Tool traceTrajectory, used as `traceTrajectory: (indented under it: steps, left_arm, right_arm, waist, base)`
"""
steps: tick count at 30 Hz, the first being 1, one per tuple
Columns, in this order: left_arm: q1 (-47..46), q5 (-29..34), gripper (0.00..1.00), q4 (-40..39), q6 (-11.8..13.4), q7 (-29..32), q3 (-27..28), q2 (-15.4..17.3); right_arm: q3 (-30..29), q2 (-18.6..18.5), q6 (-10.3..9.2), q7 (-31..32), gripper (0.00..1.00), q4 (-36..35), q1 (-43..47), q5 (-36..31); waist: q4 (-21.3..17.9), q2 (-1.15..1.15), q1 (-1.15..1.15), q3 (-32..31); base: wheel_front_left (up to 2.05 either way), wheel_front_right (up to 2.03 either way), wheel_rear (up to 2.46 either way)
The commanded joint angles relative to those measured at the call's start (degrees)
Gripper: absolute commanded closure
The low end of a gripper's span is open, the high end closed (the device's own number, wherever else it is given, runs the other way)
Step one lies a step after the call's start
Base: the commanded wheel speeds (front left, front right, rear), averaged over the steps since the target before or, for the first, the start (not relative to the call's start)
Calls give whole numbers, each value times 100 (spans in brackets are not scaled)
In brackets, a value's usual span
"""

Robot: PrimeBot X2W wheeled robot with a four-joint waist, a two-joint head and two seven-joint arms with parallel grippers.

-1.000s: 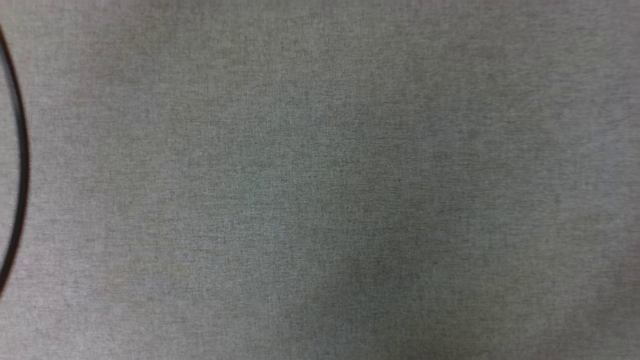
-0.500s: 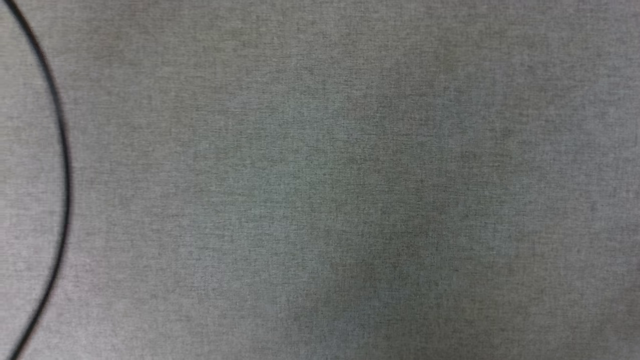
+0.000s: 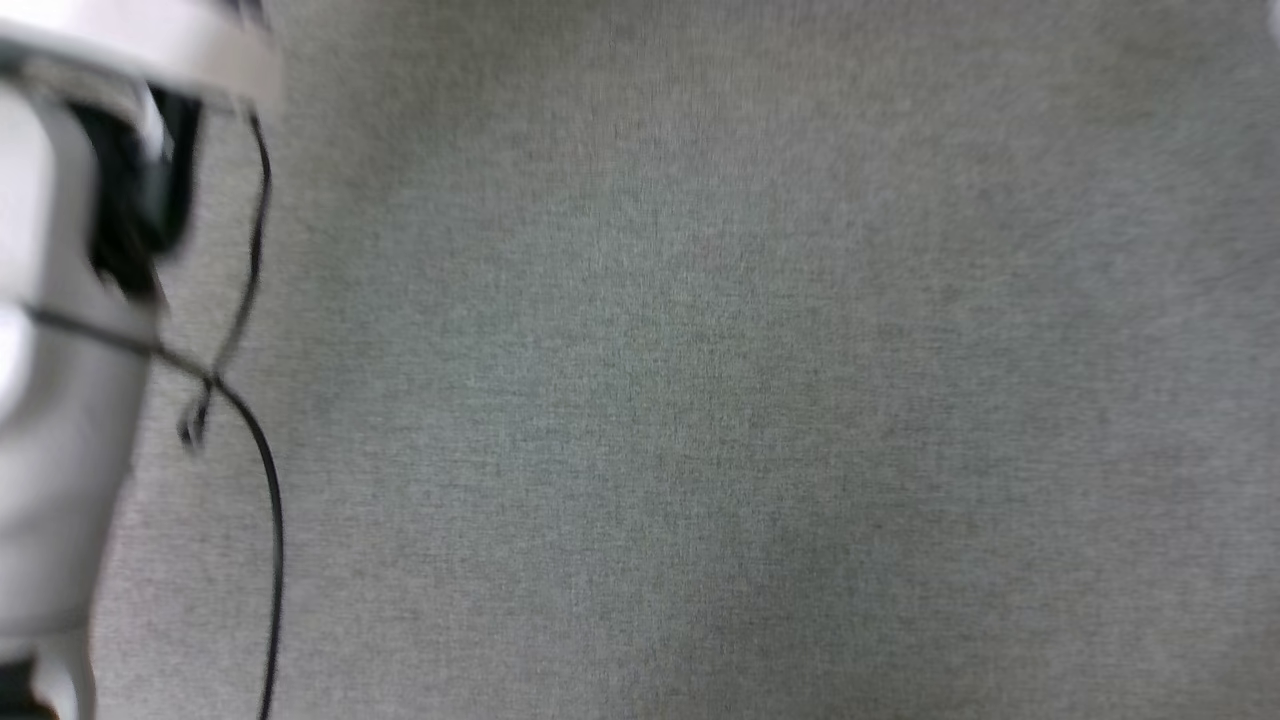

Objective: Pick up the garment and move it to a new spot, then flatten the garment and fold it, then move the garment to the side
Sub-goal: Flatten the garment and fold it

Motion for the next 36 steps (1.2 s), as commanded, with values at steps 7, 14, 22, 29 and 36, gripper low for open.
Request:
traceTrajectory:
  steps: [7,14,22,29,36]
  left_arm:
    - [2263,-236,100,-880,493,-17,-85,87]
    - [4132,-517,100,-1408,819,121,-304,111]
    - [5726,-1099,100,-1674,991,275,-299,203]
    - [6645,-1575,100,-1723,942,527,-359,316]
    - [7515,-2173,100,-1928,875,989,-476,381]
  right_arm:
    - [298,-251,-8,-93,100,-416,1719,149]
    - [477,-341,-8,-6,100,-606,3129,193]
    - [450,-305,-8,-5,100,-685,4361,228]
    - [427,-362,-8,37,100,-826,5180,221]
    - [199,-492,-8,109,100,-1031,6064,310]
  waist:
    - [20,0,0,-1027]
    - [-3,0,0,-1716]
    - [-29,0,0,-2372]
    - [-76,0,0,-2787]
    - [-68,0,0,-3139]
  base:
    - [0,0,0]
    - [0,0,0]
    - [0,0,0]
    - [0,0,0]
    - [0,0,0]
